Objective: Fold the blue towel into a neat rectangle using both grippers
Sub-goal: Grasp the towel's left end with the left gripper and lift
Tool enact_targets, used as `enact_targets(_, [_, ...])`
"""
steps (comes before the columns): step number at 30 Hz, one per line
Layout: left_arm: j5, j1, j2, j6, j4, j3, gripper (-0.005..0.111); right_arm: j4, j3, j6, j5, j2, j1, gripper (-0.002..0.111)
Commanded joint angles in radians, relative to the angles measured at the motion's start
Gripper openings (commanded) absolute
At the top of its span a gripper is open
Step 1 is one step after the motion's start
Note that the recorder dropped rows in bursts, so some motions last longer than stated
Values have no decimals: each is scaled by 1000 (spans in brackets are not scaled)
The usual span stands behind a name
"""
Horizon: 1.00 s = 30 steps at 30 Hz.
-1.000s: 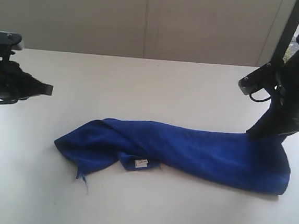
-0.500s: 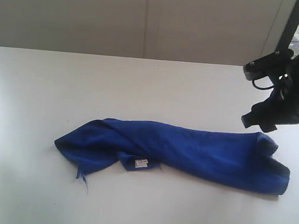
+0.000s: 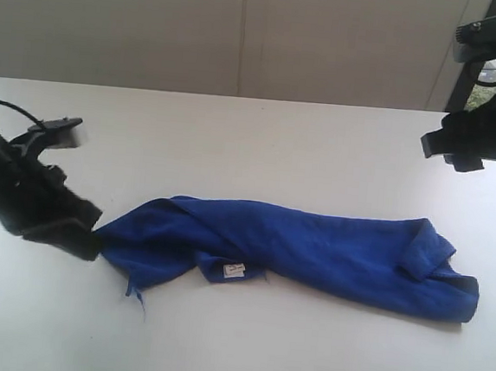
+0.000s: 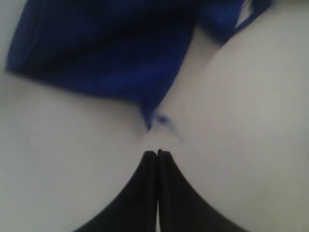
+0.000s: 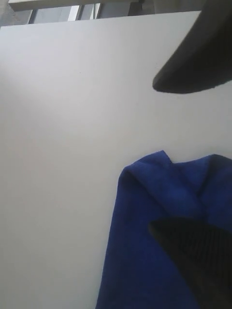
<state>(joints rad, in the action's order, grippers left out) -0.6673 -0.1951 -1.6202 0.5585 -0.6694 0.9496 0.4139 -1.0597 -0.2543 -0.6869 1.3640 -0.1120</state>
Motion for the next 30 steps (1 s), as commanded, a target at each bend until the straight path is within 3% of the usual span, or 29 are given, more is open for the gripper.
enact_targets(1, [74,3,-62,32,-246,7,18,-39,4,44,-8,-36,2,68])
enact_targets(2, [67,3,-72,17,-256,7,24,-39,4,44,-5,-35,2,68])
enact_targets(3, [41,1,-101,-17,-273,7,40,-42,4,44,10,-35,2,68])
enact_targets(6, [-34,1,-152,-48,-264,7,60,-49,4,44,38,-35,2,68])
enact_targets(8, [-45,-1,-184,-48,-255,-5,61,-49,4,44,46,-35,2,68])
enact_targets(14, [126,-27,-196,-43,-301,-78,61,-49,4,44,57,-35,2,68])
enact_targets(19, [188,-43,-198,-19,-358,-89,61,-49,4,44,57,-35,2,68])
enact_targets(30, [216,-86,-286,276,-762,-89,61,-51,4,44,50,-35,2,68])
